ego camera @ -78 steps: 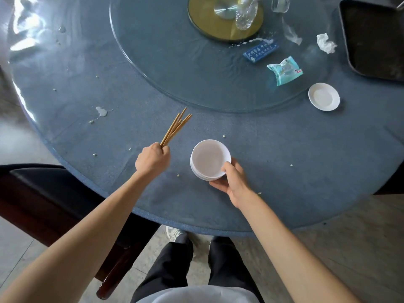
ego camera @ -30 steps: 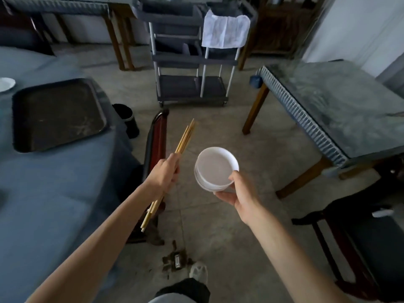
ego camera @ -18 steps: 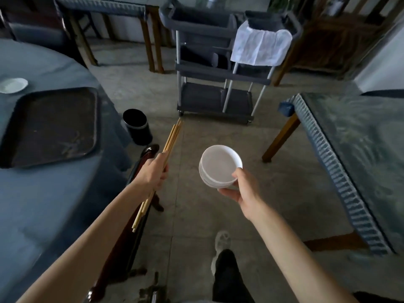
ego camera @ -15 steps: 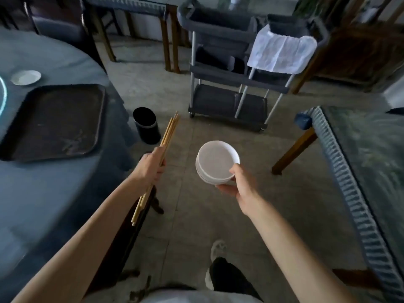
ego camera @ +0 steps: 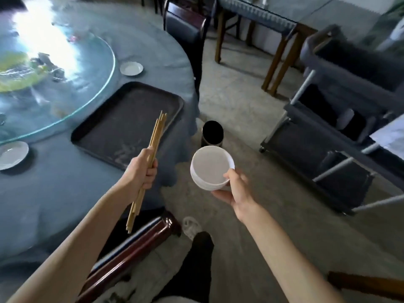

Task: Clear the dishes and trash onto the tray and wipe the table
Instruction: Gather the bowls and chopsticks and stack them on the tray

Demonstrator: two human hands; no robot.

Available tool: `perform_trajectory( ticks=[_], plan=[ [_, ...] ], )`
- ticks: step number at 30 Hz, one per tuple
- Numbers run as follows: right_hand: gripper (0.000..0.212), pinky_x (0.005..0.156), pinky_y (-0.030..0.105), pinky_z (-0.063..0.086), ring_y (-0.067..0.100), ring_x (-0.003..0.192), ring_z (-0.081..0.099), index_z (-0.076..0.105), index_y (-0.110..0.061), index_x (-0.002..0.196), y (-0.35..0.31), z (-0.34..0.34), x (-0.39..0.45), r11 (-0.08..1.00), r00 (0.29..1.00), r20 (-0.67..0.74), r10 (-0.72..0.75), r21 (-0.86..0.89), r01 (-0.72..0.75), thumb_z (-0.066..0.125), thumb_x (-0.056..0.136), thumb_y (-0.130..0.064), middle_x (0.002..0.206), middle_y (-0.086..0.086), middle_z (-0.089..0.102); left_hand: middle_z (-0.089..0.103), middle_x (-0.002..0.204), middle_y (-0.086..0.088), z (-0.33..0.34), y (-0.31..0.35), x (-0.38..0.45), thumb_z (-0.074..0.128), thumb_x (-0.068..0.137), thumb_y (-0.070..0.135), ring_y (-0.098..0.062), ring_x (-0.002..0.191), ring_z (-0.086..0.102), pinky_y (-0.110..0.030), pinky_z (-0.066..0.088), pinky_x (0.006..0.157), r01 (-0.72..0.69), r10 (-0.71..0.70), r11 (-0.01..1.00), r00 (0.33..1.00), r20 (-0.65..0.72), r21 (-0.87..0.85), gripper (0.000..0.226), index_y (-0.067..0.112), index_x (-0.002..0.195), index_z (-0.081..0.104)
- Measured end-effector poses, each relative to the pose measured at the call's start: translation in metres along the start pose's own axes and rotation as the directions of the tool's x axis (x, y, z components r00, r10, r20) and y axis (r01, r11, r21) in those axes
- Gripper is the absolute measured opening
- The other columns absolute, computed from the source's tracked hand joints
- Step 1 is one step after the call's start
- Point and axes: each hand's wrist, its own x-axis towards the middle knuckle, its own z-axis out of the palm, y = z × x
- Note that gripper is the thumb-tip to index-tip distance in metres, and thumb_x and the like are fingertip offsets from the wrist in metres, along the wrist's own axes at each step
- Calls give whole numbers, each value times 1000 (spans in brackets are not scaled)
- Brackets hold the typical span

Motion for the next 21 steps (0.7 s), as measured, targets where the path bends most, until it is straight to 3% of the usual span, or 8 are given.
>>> perform_trajectory(
  ticks=[4, 8, 10, 16, 21],
  plan=[
    [33, 67, 35, 63, 28, 101, 71, 70, -27, 122, -44, 71, 89, 992, 990, 141, 17, -128, 1, 56, 94, -17, 113, 3, 66, 30, 49, 7, -27, 19, 67, 40, 96, 55, -9, 35, 22, -15, 20, 34, 29, -53, 990, 983, -176, -139, 46, 19, 68, 44],
    [30, 68, 36, 63, 17, 88, 74, 73, -28, 117, -64, 152, 162, 968, 956, 278, 95, -249, -24, 57, 93, -18, 108, -1, 69, 33, 48, 7, -56, 25, 108, 38, 98, 58, -9, 37, 23, -18, 21, 35, -5, -92, 966, 926, -367, -257, 50, 19, 68, 45],
    [29, 71, 37, 63, 19, 98, 71, 73, -27, 117, -69, 193, 192, 948, 928, 345, 140, -319, -25, 59, 93, -19, 115, 1, 68, 33, 48, 6, -71, 27, 119, 37, 100, 58, -9, 37, 24, -18, 20, 37, -38, -118, 948, 881, -458, -317, 52, 19, 67, 43],
    [30, 82, 49, 64, 24, 106, 68, 71, -26, 120, -63, 310, 242, 877, 824, 491, 282, -481, -13, 56, 97, -17, 121, 6, 68, 35, 46, 7, -109, 27, 131, 37, 99, 56, -9, 35, 29, -19, 25, 37, -89, -257, 894, 699, -668, -438, 51, 20, 63, 44],
    [37, 73, 37, 65, 28, 113, 66, 65, -31, 132, -41, 399, 275, 751, 678, 577, 456, -658, 56, 52, 101, -17, 123, 0, 63, 35, 46, 6, -129, 13, 143, 41, 97, 56, -10, 37, 29, -21, 24, 36, -165, -416, 818, 491, -765, -550, 50, 20, 63, 44]
  ],
)
